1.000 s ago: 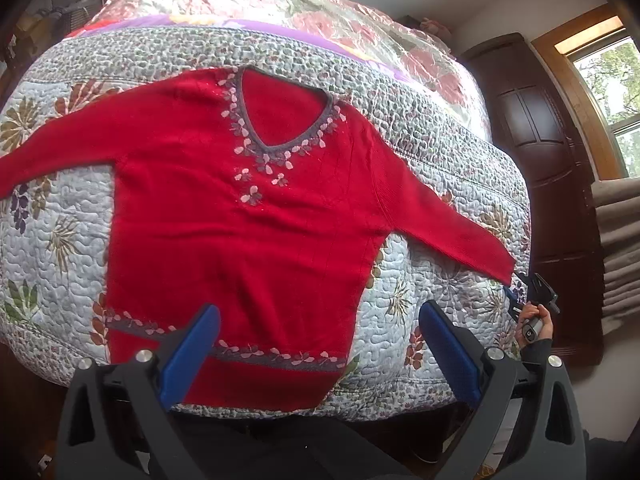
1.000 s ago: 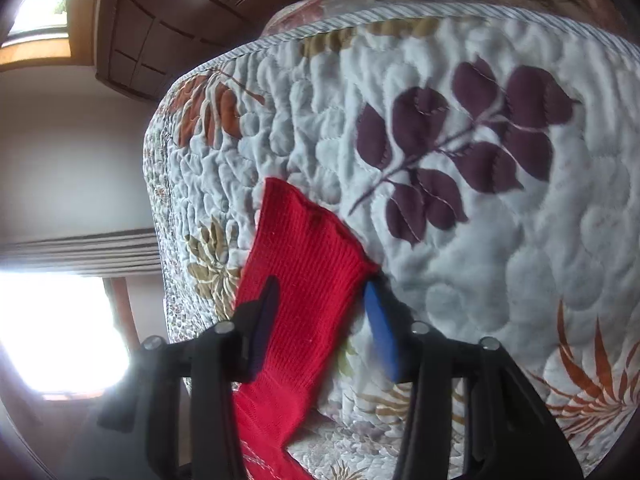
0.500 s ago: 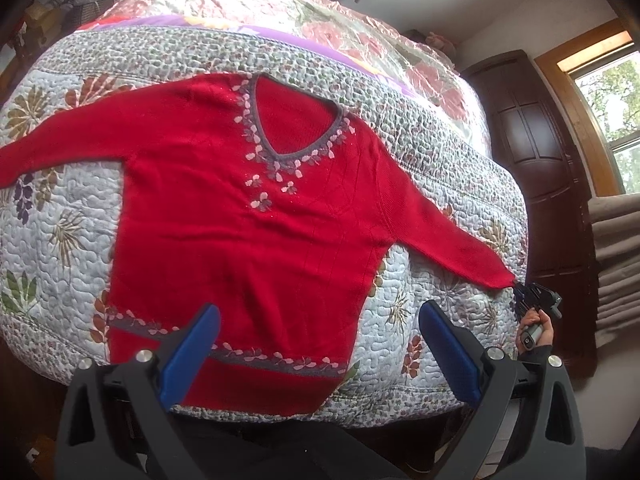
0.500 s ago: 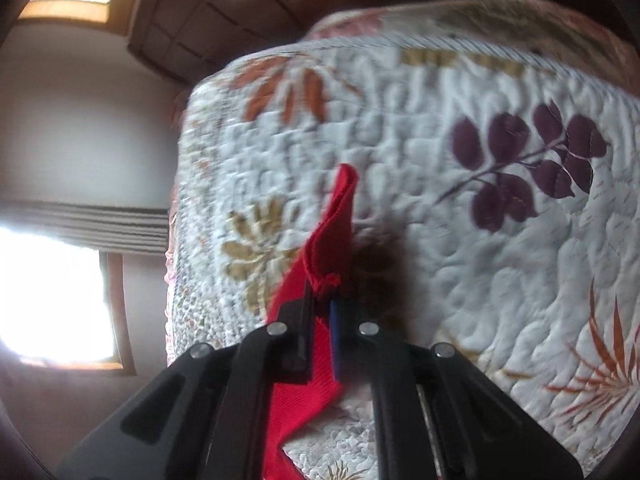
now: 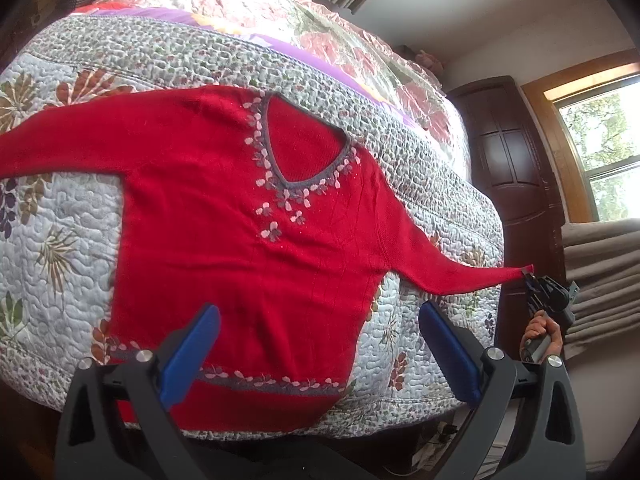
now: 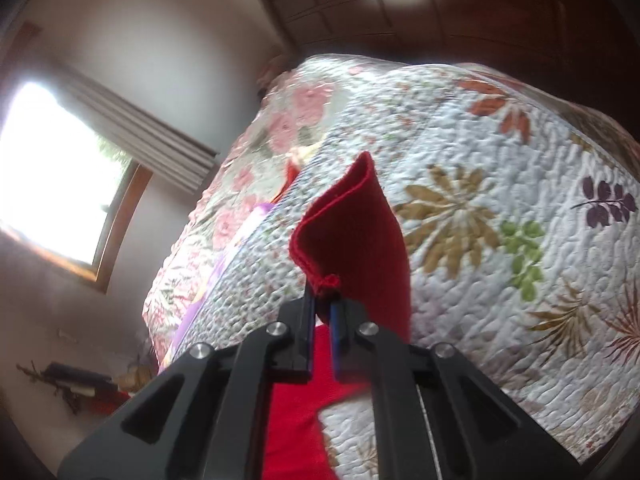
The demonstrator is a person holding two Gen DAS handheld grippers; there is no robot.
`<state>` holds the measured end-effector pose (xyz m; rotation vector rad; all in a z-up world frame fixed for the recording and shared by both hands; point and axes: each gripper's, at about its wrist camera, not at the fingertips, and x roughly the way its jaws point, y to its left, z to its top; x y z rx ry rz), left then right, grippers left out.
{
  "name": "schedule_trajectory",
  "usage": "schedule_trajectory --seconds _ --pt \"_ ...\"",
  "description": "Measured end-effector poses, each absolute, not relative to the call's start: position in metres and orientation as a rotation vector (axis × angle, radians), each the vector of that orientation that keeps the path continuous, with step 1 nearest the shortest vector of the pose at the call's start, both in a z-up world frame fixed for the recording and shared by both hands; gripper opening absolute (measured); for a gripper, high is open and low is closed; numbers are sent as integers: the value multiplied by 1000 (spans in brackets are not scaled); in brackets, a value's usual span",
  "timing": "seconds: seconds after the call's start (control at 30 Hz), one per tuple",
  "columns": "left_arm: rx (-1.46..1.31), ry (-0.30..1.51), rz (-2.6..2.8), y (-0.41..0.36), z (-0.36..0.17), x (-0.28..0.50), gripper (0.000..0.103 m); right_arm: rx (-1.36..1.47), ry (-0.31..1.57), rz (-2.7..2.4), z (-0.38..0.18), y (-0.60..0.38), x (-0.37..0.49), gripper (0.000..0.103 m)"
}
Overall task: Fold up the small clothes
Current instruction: 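Fold the held sleeve across the chest toward the neckline, open right tool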
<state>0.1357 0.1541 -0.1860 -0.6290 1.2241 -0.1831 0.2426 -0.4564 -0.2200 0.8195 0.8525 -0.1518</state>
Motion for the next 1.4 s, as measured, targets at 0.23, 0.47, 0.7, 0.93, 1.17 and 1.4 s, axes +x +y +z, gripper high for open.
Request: schedule_trajectory --seconds 0.23,0.47,0.7,0.93,1.17,1.4 --pt "-665 1195 -231 177 -190 153 99 718 866 -50 -196 -376 261 5" --pt "-646 1199 -281 190 -193 168 99 666 911 34 -200 -312 276 5" --pt "-642 1199 -336 206 -201 190 99 646 1011 105 -240 -237 290 5" --pt "-681 1190 -440 216 -216 221 99 611 1115 152 -298 -161 300 5" --pt "-709 1223 -536 207 -255 268 99 505 1228 154 -369 -93 306 5" --pt "-769 1318 -620 170 -325 311 99 392 1308 127 -420 -61 298 5"
